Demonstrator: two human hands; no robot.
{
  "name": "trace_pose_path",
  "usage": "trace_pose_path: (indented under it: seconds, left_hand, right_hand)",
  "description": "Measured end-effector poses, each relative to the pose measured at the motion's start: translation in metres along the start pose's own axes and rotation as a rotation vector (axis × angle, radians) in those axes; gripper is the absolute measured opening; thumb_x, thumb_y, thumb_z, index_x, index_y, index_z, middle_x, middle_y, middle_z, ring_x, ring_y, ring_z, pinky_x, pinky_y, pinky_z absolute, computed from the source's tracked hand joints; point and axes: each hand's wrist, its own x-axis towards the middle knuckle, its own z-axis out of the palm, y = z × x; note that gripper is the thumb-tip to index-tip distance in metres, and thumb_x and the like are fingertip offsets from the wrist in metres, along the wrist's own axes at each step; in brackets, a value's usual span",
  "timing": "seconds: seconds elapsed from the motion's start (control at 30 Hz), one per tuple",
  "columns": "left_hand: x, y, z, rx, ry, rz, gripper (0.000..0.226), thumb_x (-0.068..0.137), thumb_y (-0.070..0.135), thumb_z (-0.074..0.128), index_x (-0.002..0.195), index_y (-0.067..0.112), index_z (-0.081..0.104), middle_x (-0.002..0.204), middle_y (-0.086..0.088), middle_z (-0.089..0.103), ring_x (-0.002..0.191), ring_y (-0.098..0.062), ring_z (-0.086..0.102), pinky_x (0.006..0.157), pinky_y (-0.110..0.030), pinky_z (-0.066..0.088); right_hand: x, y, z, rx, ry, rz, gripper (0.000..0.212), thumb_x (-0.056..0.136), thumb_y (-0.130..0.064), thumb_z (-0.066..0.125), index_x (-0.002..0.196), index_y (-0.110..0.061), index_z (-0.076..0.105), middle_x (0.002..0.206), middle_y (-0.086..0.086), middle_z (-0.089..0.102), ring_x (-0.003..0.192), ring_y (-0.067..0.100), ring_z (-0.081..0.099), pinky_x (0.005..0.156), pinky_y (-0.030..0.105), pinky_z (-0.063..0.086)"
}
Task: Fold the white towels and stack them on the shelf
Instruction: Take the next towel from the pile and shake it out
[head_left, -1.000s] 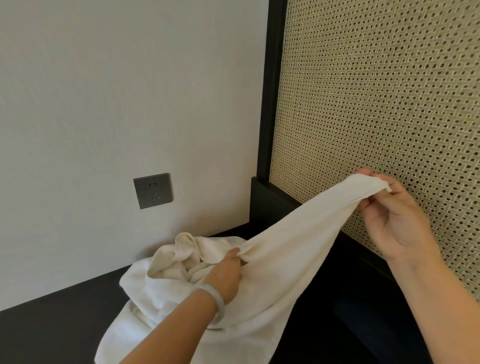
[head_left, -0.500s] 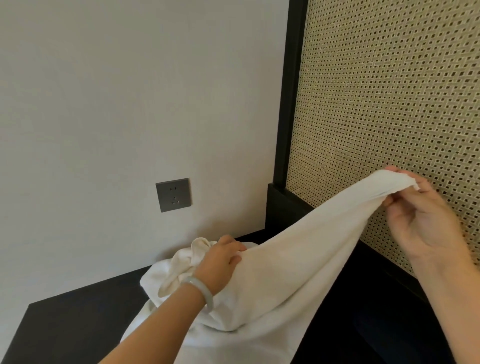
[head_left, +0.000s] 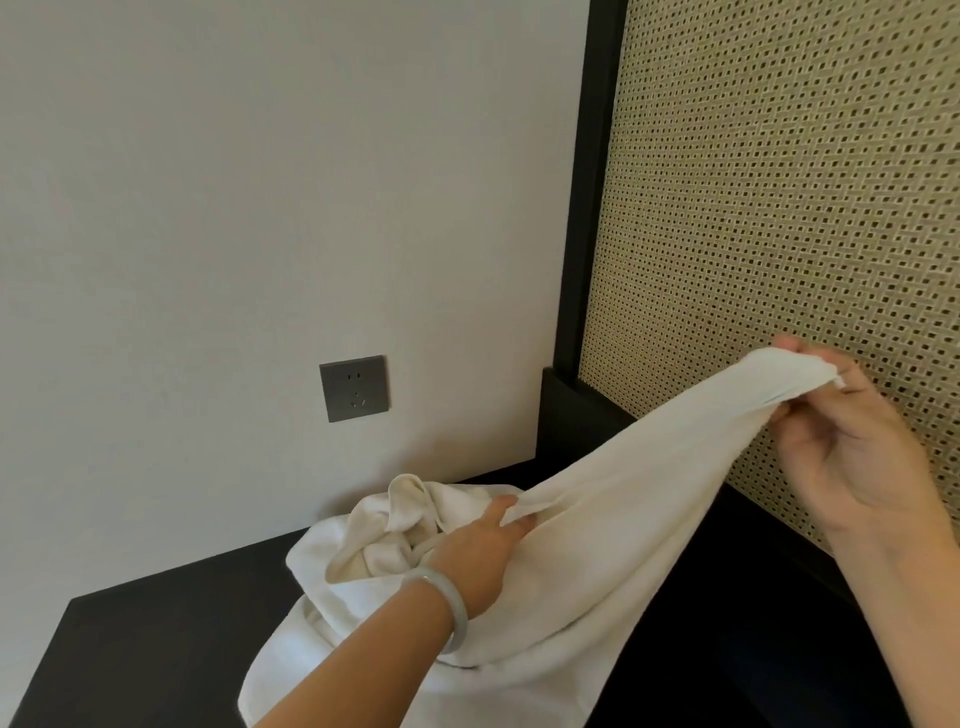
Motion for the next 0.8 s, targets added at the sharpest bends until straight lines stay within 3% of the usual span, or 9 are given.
trace_pose_path:
  seconds: [0.17, 0.27, 0.37, 0.47, 0.67, 0.73, 0.8]
  left_hand:
    - [0.009, -0.007, -0.001, 0.040, -0.006, -0.024, 0.043, 0.103, 0.016, 0.038, 0.146, 0.018, 0.036, 0.155, 0.004, 0.021, 0.110, -0.023, 0.058, 0.095, -0.027, 0.043]
    - [0.003, -0.016, -0.009, 0.019, 0.055, 0.001, 0.038, 0.106, 0.019, 0.033, 0.140, 0.014, 0.048, 0.148, 0.001, 0.037, 0.118, -0.021, 0.053, 0.104, -0.024, 0.036]
    - [-0.013, -0.037, -0.039, -0.133, 0.197, -0.121, 0.033, 0.104, 0.015, 0.040, 0.128, 0.006, 0.060, 0.137, -0.005, 0.052, 0.124, -0.023, 0.051, 0.101, -0.020, 0.033]
    - [-0.041, -0.069, -0.093, -0.209, 0.366, -0.288, 0.030, 0.104, 0.018, 0.044, 0.113, 0.005, 0.069, 0.121, -0.005, 0.061, 0.107, -0.025, 0.060, 0.094, -0.023, 0.040]
    - [-0.092, -0.107, -0.293, 0.057, 0.711, -0.301, 0.020, 0.097, 0.010, 0.057, 0.095, 0.000, 0.074, 0.095, -0.015, 0.067, 0.091, -0.034, 0.063, 0.079, -0.029, 0.039]
    - [-0.096, -0.094, -0.390, 0.211, 0.830, -0.254, 0.020, 0.096, 0.011, 0.058, 0.095, -0.002, 0.073, 0.094, -0.020, 0.067, 0.091, -0.037, 0.063, 0.080, -0.035, 0.040]
    - [-0.104, -0.068, -0.485, 0.325, 1.009, -0.225, 0.021, 0.095, 0.015, 0.060, 0.096, -0.002, 0.073, 0.094, -0.021, 0.068, 0.092, -0.038, 0.062, 0.079, -0.037, 0.042]
  right_hand:
    - [-0.001, -0.004, -0.002, 0.006, 0.014, -0.016, 0.016, 0.095, -0.003, 0.046, 0.091, -0.015, 0.057, 0.104, 0.000, 0.072, 0.102, 0.014, 0.064, 0.080, 0.020, 0.053]
    - [0.001, -0.005, -0.001, -0.002, 0.023, -0.019, 0.026, 0.098, 0.001, 0.042, 0.089, -0.015, 0.061, 0.101, 0.000, 0.073, 0.100, 0.012, 0.067, 0.086, 0.022, 0.054]
    - [0.006, -0.003, 0.003, 0.015, 0.034, 0.013, 0.041, 0.098, 0.003, 0.043, 0.079, -0.019, 0.071, 0.101, 0.002, 0.074, 0.102, 0.013, 0.069, 0.095, 0.025, 0.053]
    - [0.017, 0.008, 0.013, -0.024, 0.063, 0.079, 0.038, 0.097, 0.006, 0.043, 0.080, -0.016, 0.069, 0.099, 0.004, 0.076, 0.104, 0.015, 0.070, 0.093, 0.027, 0.055]
    - [0.073, 0.034, 0.091, -0.150, 0.198, 0.223, 0.015, 0.092, 0.010, 0.056, 0.094, -0.001, 0.066, 0.101, 0.014, 0.069, 0.093, 0.023, 0.070, 0.076, 0.026, 0.061]
    - [0.109, 0.016, 0.138, -0.104, 0.181, 0.196, 0.016, 0.090, 0.011, 0.060, 0.102, 0.002, 0.065, 0.099, 0.013, 0.066, 0.086, 0.021, 0.069, 0.076, 0.027, 0.061]
    - [0.149, -0.020, 0.189, -0.053, 0.153, 0.092, 0.015, 0.088, 0.009, 0.064, 0.096, -0.004, 0.066, 0.093, 0.009, 0.067, 0.077, 0.015, 0.072, 0.075, 0.024, 0.061]
